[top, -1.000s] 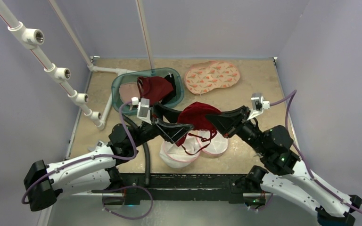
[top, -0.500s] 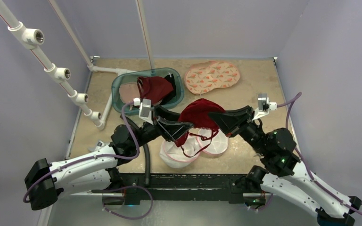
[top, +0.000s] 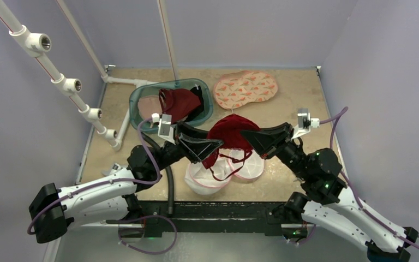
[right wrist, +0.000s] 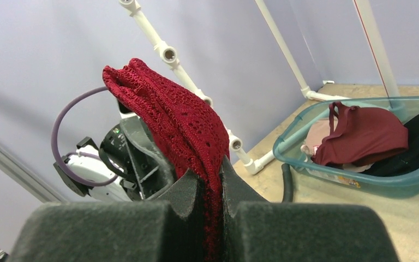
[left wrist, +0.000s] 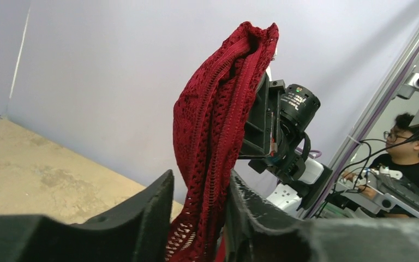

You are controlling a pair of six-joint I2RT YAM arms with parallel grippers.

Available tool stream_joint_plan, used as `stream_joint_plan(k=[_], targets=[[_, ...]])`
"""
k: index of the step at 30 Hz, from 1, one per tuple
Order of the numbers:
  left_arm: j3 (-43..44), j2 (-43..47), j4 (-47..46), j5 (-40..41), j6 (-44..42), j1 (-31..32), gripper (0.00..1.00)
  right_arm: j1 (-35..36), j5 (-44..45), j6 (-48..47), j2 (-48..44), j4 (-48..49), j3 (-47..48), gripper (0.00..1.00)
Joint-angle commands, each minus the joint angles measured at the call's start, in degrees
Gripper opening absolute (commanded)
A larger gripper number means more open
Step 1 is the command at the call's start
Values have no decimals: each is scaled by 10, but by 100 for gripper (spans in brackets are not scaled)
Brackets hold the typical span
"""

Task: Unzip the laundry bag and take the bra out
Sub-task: Pick up the bra from the laundry bag.

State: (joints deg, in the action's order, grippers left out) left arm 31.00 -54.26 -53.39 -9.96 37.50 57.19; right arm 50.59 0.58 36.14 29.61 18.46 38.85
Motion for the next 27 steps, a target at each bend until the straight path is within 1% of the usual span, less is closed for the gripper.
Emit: stream_joint_plan(k=[1, 7, 8, 9, 10, 11, 13, 14, 15, 18, 20, 21, 24, 27], targets=[[-1, -6, -37, 2, 4, 2, 30, 1, 3, 9, 2, 42, -4, 0], [5, -10, -29, 5, -2, 2, 0, 2, 1, 9, -9, 36, -9, 0], [6, -9, -26, 6, -4, 3, 0, 2, 2, 9, -11, 31, -8, 5], [6, -7, -22, 9, -5, 2, 0, 2, 2, 9, -13, 25, -7, 23], [6, -4, -17, 12, -7, 2, 0, 2, -2, 9, -14, 18, -5, 46], [6, -1, -10, 17, -8, 2, 0, 2, -5, 8, -16, 9, -2, 61], [8, 11, 12, 30, -13, 2, 0, 2, -5, 5, -21, -23, 10, 87], [12, 19, 31, 41, -17, 3, 0, 2, -5, 1, -25, -38, 16, 94], [19, 28, 63, 60, -21, 2, 0, 1, -5, -1, -31, -56, 23, 98], [64, 47, 199, 128, -47, 2, 0, 2, -15, -22, -50, -114, 53, 98], [95, 55, 286, 172, -66, 2, 0, 2, 3, -46, -61, -154, 79, 98], [110, 58, 320, 192, -76, 2, 0, 2, 21, -58, -67, -173, 90, 98], [148, 68, 423, 262, -107, 2, 0, 2, 31, -76, -86, -227, 107, 98], [190, 76, 499, 348, -144, 2, 0, 2, 46, -84, -117, -248, 92, 98]])
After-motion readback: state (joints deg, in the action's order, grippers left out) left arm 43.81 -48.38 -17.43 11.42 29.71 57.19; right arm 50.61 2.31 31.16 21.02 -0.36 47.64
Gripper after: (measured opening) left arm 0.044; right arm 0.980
